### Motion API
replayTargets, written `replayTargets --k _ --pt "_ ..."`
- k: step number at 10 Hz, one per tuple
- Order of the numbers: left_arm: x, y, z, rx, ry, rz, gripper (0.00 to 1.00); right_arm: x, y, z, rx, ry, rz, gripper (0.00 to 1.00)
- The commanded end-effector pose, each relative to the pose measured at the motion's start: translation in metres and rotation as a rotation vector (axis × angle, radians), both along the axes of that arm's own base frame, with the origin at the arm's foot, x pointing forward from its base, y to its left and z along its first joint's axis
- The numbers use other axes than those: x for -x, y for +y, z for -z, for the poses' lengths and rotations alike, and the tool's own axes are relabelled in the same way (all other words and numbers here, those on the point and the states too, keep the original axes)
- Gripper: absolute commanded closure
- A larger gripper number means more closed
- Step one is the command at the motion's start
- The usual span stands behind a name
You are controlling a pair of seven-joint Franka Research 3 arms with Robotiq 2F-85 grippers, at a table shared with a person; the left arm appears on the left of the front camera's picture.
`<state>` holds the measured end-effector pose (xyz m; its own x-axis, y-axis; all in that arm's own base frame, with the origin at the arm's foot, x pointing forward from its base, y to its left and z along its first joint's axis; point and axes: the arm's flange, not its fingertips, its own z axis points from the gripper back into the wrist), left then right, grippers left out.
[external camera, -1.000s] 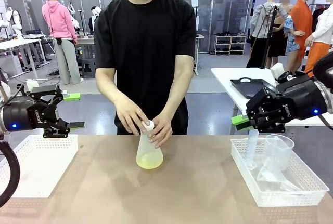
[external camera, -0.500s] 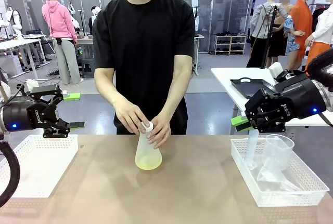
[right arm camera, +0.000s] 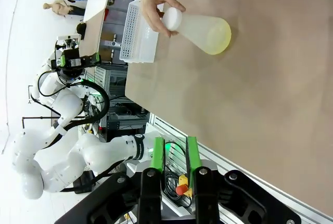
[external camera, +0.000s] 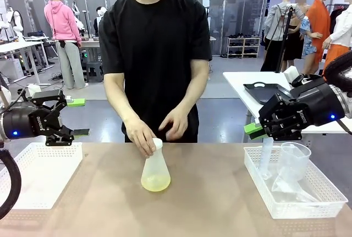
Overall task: Prepare the solutions needed for the experiment.
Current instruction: When the human places the Big flask in the center of the table, pick up the Big flask and place it in the left Organizing basket.
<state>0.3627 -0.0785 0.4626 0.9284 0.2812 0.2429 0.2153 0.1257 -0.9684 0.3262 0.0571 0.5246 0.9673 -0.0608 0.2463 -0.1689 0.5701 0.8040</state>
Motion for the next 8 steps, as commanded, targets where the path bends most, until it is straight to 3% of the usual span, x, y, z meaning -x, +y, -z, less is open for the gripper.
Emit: replayTargets --k 1,8 --pt "0.0003 -0.0018 -0.0011 0.022 0.002 -0.002 0.0 -0.0003 0.0011 -0.0005 -0.021 -0.014 -0.005 0.77" --pt "0.0 0.0 0.0 0.0 0.0 0.0 0.0 -0.0003 0.0011 -0.0005 -0.021 -0.014 -0.005 0.77"
